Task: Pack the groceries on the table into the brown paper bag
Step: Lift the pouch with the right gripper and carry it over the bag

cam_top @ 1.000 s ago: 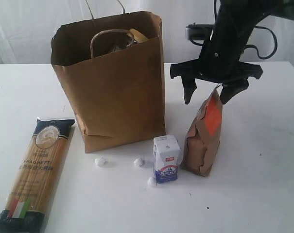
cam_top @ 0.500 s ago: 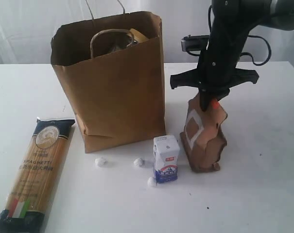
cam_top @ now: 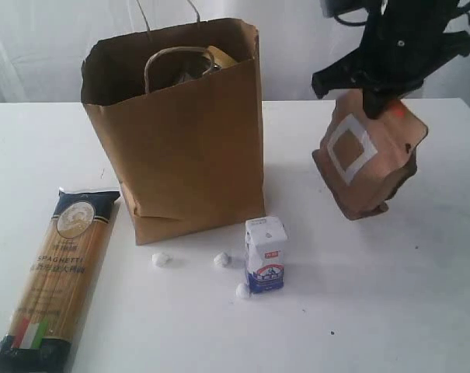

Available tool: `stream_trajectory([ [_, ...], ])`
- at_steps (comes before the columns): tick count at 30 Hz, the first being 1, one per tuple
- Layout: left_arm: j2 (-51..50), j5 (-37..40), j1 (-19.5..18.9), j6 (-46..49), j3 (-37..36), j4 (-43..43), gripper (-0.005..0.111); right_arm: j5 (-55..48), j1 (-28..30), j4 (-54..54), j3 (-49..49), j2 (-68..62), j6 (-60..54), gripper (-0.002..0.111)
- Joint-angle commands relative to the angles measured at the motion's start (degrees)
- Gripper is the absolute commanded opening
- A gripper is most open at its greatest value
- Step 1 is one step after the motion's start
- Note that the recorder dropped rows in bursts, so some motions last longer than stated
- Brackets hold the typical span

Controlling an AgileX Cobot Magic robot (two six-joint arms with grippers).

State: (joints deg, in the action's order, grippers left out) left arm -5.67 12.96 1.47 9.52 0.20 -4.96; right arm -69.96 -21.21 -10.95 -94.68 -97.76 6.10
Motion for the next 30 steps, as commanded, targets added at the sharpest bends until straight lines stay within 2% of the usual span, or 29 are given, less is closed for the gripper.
stream_trajectory([
  [1,0.3,0.0,-0.1,-0.5,-0.2,-0.3,0.0,0.0,0.1,-1.1,-0.4,6.0,-1.1,0.0],
  [5,0.3,0.0,-0.1,-0.5,-0.2,-0.3,0.0,0.0,0.1,-1.3,-2.3,10.2,-1.1,0.0],
  [10,0.3,0.0,-0.1,-0.5,-0.2,-0.3,0.0,9.6,0.1,2.3,-7.0,14.6,-0.7,0.0],
  [16,0.3,0.0,-0.1,-0.5,-0.2,-0.3,0.0,25.7,0.1,19.9,-12.4,16.1,-1.0,0.0],
  [20,0.3,0.0,-0.1,-0.5,-0.2,-0.3,0.0,35.4,0.1,31.9,-12.7,15.5,-4.3,0.0],
  [25,0.3,0.0,-0.1,-0.5,-0.2,-0.3,0.0,38.0,-0.6,43.6,-12.7,12.1,-9.5,0.0],
  [30,0.3,0.0,-0.1,-0.5,-0.2,-0.3,0.0,38.1,-3.7,49.6,-12.7,8.0,-15.7,0.0],
])
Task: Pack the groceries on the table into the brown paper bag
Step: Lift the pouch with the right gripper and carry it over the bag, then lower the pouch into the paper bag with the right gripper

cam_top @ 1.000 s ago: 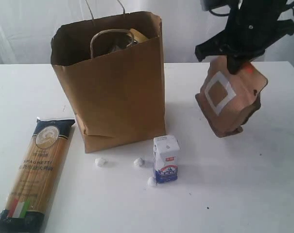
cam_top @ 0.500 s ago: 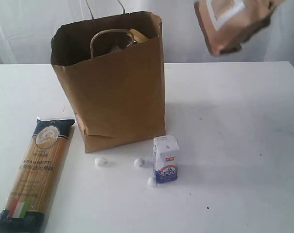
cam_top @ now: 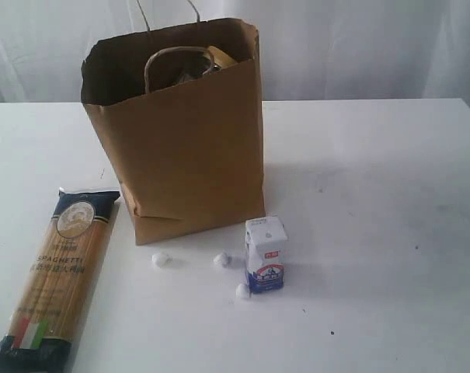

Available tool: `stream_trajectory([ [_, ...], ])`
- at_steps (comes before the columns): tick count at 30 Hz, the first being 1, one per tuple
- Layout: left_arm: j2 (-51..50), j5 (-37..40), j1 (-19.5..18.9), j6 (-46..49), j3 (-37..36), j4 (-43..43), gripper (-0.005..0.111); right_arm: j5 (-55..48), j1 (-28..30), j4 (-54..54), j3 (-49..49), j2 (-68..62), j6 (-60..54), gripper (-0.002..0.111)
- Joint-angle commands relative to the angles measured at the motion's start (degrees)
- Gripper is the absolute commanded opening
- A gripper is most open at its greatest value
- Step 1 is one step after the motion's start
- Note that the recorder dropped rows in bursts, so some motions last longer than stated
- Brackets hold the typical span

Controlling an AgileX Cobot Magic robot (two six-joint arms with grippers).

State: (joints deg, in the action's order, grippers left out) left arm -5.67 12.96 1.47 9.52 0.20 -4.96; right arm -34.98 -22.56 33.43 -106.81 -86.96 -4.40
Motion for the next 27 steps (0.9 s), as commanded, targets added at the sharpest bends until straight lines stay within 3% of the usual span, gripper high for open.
stream_trajectory([
  [1,0.3,0.0,-0.1,-0.5,-0.2,-0.3,0.0,3.1,-3.2,5.2,-0.5,-3.7,-6.9,0.0],
  [5,0.3,0.0,-0.1,-0.5,-0.2,-0.3,0.0,3.0,-4.9,5.4,-0.5,-6.4,-12.2,0.0],
  [27,0.3,0.0,-0.1,-0.5,-0.2,-0.3,0.0,4.9,-9.7,5.5,-0.5,-16.8,-12.1,0.0],
])
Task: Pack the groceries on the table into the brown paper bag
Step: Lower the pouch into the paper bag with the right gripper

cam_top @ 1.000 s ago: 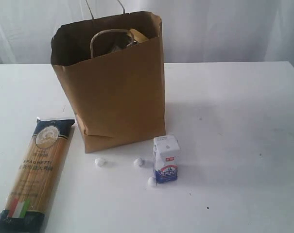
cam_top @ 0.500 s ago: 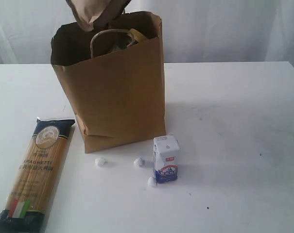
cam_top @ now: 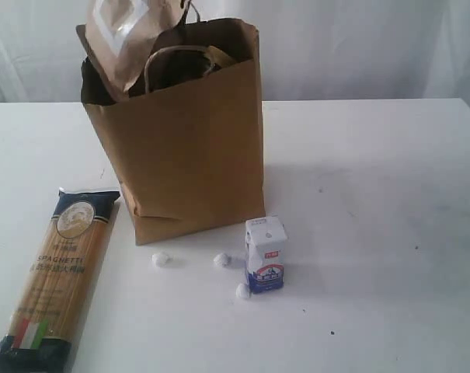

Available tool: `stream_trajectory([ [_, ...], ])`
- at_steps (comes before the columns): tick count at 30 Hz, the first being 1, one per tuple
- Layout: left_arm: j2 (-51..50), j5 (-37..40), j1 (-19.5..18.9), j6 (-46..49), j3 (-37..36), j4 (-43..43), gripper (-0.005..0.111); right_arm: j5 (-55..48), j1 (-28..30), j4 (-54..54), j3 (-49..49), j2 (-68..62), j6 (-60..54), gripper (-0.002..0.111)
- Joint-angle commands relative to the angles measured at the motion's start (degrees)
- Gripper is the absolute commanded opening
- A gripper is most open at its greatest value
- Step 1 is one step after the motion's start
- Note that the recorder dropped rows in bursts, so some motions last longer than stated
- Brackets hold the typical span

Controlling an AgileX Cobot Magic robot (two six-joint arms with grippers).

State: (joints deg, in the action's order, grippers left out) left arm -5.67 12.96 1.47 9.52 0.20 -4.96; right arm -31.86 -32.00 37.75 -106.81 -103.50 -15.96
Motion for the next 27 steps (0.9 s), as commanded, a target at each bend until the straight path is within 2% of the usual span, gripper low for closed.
stream_trajectory([
  [1,0.3,0.0,-0.1,-0.5,-0.2,-0.3,0.0,1.4,-0.3,1.2,-0.5,-0.5,-0.5,0.0],
  [7,0.3,0.0,-0.1,-0.5,-0.2,-0.3,0.0,-3.2,-0.3,-6.6,-0.4,-1.2,-0.2,0.0],
  [16,0.3,0.0,-0.1,-0.5,-0.2,-0.3,0.0,-1.6,-0.3,-5.9,-0.4,-4.7,1.3,0.0],
  [21,0.3,0.0,-0.1,-0.5,-0.2,-0.3,0.0,1.5,-0.3,0.8,-0.4,-8.0,1.2,0.0],
  [27,0.3,0.0,-0.1,-0.5,-0.2,-0.3,0.0,2.4,-0.3,1.1,-0.4,-10.0,1.1,0.0],
])
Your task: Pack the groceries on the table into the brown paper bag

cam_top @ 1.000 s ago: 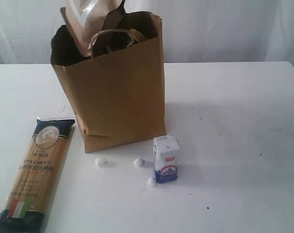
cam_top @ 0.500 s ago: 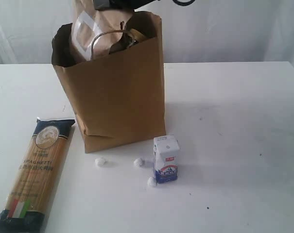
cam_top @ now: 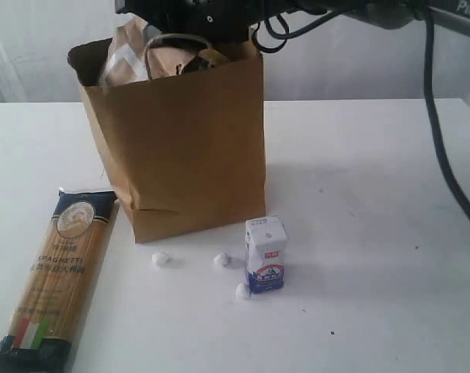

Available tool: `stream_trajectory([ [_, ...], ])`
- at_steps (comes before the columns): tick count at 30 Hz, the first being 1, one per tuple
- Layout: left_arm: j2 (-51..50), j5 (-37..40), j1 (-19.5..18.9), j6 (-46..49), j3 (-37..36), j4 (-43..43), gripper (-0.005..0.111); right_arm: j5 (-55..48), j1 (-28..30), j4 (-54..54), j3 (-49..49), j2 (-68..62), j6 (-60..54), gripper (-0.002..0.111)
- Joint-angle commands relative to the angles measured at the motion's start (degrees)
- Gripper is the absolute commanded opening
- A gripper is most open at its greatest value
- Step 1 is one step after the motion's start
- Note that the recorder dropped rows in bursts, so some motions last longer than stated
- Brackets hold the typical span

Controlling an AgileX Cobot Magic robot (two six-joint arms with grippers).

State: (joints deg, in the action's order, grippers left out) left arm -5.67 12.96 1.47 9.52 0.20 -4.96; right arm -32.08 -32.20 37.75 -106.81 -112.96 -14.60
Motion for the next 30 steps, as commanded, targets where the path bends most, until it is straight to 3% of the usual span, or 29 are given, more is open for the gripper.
stream_trajectory([
  [1,0.3,0.0,-0.1,-0.5,-0.2,-0.3,0.0,2.6,-0.1,1.0,-0.4,-0.8,-0.3,0.0],
  [8,0.3,0.0,-0.1,-0.5,-0.2,-0.3,0.0,1.4,-0.1,-4.6,-0.4,-1.6,-0.3,0.002],
  [11,0.3,0.0,-0.1,-0.5,-0.2,-0.3,0.0,-1.1,-0.1,-7.8,-0.4,-1.6,-0.3,0.01],
  [22,0.3,0.0,-0.1,-0.5,-0.2,-0.3,0.0,-2.0,-0.1,-9.8,-0.4,-1.6,-0.3,0.059],
  [30,0.3,0.0,-0.1,-0.5,-0.2,-0.3,0.0,-0.9,-0.1,-9.8,-0.5,0.3,-0.3,0.064],
])
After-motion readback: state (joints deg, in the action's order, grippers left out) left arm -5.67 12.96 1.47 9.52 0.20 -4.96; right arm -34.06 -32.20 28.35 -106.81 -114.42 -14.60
